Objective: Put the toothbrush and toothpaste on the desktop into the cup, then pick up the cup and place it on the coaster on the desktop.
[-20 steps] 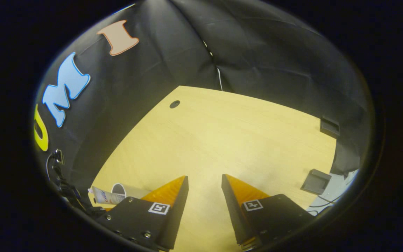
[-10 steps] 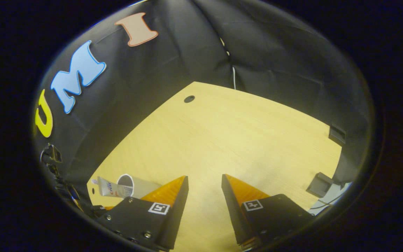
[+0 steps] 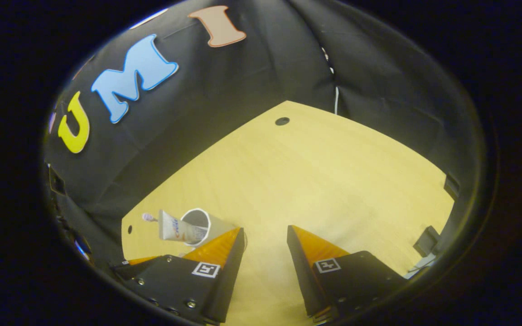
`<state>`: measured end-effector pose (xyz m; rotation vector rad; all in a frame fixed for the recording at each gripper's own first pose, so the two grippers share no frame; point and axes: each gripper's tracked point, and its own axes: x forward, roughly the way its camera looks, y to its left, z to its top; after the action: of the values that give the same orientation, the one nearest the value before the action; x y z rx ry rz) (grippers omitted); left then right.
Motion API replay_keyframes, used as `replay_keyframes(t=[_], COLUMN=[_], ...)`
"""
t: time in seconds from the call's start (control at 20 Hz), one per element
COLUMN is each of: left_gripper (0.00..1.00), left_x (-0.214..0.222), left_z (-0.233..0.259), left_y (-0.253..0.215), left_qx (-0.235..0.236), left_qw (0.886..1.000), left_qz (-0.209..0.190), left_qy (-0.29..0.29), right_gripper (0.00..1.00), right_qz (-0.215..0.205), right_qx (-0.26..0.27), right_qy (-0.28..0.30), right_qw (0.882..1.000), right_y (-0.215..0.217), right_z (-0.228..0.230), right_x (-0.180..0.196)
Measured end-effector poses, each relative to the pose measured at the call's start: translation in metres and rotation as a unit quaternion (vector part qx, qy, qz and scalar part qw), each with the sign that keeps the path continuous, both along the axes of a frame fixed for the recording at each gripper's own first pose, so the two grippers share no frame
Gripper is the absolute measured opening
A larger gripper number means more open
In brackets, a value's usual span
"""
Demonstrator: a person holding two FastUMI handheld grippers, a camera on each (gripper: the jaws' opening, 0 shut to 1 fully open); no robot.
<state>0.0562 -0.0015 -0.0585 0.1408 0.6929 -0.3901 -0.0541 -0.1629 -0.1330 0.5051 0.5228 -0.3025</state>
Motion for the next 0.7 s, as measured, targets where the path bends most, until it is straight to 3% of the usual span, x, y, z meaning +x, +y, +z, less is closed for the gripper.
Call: replay_keyframes(t=[0.35, 0.7], left_gripper=[0.92, 0.9], left_x=[-0.029, -0.048], left_z=[0.086, 0.191], left_y=[0.045, 0.046], left_qx=[-0.047, -0.088], left_qw=[0.989, 0.958], left_qz=[0.107, 0.192], left_qy=[-0.094, -0.195], right_gripper=[0.61, 0.61], right_qz=[0.096, 0.191], right_qx=[-0.082, -0.173], right_qy=[-0.034, -0.12], right_qw=[0.991, 0.959], right_y=[0.035, 0.043], right_z=[0.038, 0.117], right_x=[0.015, 0.026])
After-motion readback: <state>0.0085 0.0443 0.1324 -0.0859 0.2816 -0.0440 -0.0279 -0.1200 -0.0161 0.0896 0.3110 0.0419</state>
